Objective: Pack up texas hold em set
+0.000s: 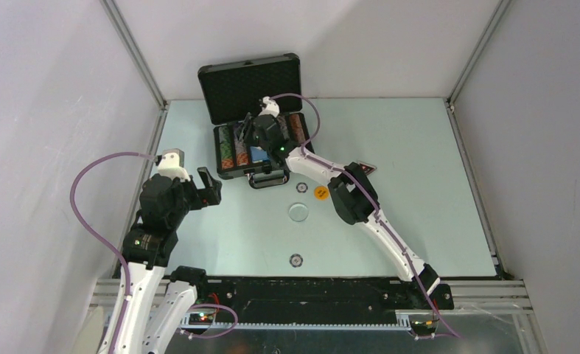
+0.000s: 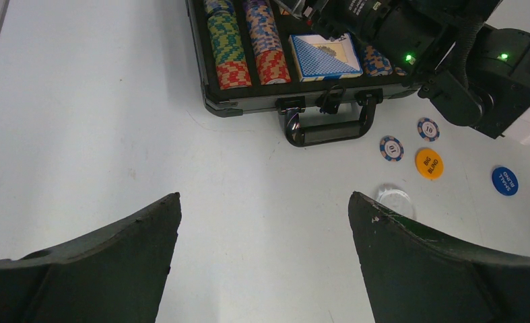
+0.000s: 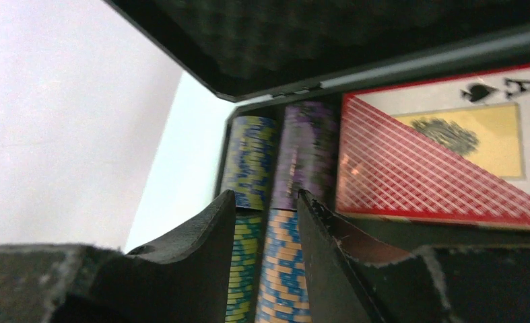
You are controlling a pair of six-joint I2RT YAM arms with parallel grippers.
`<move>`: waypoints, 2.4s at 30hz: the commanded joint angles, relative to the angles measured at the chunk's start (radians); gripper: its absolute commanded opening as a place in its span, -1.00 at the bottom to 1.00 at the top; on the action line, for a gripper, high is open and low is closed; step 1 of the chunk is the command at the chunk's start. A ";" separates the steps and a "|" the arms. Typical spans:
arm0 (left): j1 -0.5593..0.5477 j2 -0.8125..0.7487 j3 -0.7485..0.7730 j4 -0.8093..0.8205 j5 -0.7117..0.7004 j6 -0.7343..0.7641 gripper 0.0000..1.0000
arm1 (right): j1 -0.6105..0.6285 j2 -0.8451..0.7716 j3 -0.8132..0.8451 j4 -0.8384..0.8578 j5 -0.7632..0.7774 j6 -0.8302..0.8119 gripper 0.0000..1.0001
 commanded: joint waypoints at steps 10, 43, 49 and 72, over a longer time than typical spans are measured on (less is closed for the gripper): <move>0.002 0.006 0.006 0.019 0.013 0.026 0.97 | -0.007 -0.099 -0.002 0.195 -0.038 -0.117 -0.12; 0.004 0.007 0.006 0.019 0.013 0.026 0.97 | -0.067 0.047 0.157 -0.280 -0.059 -0.002 -0.29; 0.004 0.008 0.005 0.018 0.013 0.026 0.97 | -0.078 0.074 0.193 -0.321 -0.110 0.009 -0.29; 0.004 0.008 0.005 0.020 0.013 0.026 0.97 | -0.011 0.010 0.137 -0.057 -0.051 0.015 -0.24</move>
